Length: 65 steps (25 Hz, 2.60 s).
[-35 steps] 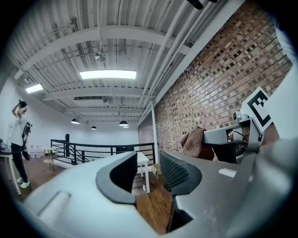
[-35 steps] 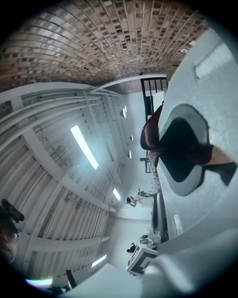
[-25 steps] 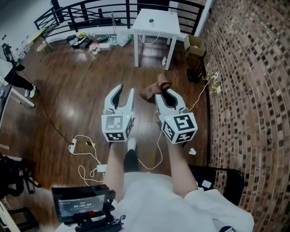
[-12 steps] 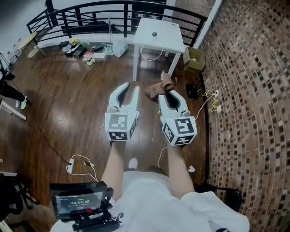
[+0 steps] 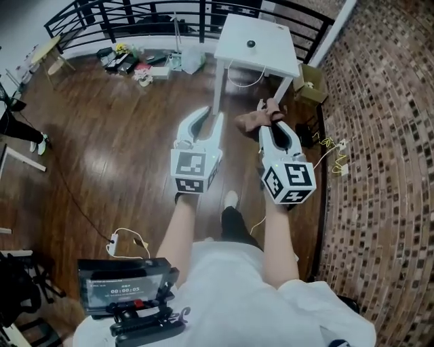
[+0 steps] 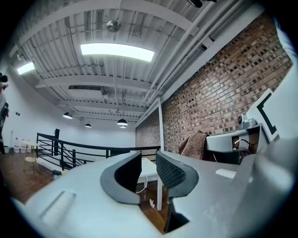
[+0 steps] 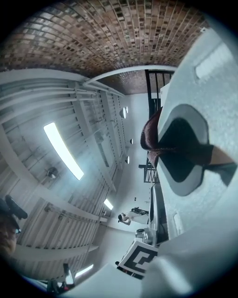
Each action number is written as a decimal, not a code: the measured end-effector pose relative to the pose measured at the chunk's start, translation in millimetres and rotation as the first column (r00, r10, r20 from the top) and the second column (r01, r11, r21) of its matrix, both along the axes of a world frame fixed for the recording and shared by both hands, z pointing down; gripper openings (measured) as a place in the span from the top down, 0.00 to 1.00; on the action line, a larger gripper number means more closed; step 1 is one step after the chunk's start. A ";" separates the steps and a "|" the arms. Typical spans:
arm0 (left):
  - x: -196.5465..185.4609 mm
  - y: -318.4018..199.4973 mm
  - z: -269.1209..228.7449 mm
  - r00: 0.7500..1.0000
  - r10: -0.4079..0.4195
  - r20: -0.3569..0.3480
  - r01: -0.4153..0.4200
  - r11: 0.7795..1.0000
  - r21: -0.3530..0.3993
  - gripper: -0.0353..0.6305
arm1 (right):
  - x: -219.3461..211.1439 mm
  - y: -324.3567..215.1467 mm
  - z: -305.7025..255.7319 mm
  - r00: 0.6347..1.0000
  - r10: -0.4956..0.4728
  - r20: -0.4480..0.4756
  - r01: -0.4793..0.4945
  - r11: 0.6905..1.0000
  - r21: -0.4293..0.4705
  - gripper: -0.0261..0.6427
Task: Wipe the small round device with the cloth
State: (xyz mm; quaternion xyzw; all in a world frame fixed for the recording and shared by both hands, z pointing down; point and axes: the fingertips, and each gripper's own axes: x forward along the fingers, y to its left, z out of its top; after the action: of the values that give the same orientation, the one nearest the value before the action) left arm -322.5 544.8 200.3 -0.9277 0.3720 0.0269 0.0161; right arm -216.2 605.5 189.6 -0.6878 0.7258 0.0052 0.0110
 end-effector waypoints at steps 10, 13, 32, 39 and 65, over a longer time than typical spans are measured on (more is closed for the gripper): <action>96.0 -173.9 -8.7 0.998 -0.060 0.020 0.059 0.997 0.043 0.77 | 105.6 -179.8 -15.6 0.999 -0.046 0.007 0.046 0.997 0.057 0.91; 136.5 -219.3 -18.6 0.997 -0.069 0.018 0.068 0.996 0.056 0.77 | 150.6 -226.7 -30.9 0.999 -0.045 0.009 0.044 0.996 0.084 0.91; 319.5 -457.6 42.8 0.995 0.066 0.078 -0.063 0.998 -0.030 0.92 | 329.0 -443.5 44.9 0.996 0.061 0.072 -0.059 0.998 -0.032 0.91; 364.8 -594.7 43.2 0.989 0.125 0.081 -0.120 0.991 -0.062 0.92 | 384.6 -570.6 39.8 0.990 0.097 0.097 -0.092 0.994 -0.060 0.91; 493.3 -703.0 280.0 0.951 0.223 0.213 -0.057 0.807 -0.588 0.92 | 436.8 -848.2 311.1 0.673 -0.624 0.398 0.733 0.488 -0.474 0.90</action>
State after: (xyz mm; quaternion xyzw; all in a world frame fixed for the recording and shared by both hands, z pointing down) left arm 170.7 -158.2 480.3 -0.9088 0.2868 -0.2131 -0.2156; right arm 220.6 -242.7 500.7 -0.3074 0.8954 -0.2888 -0.1430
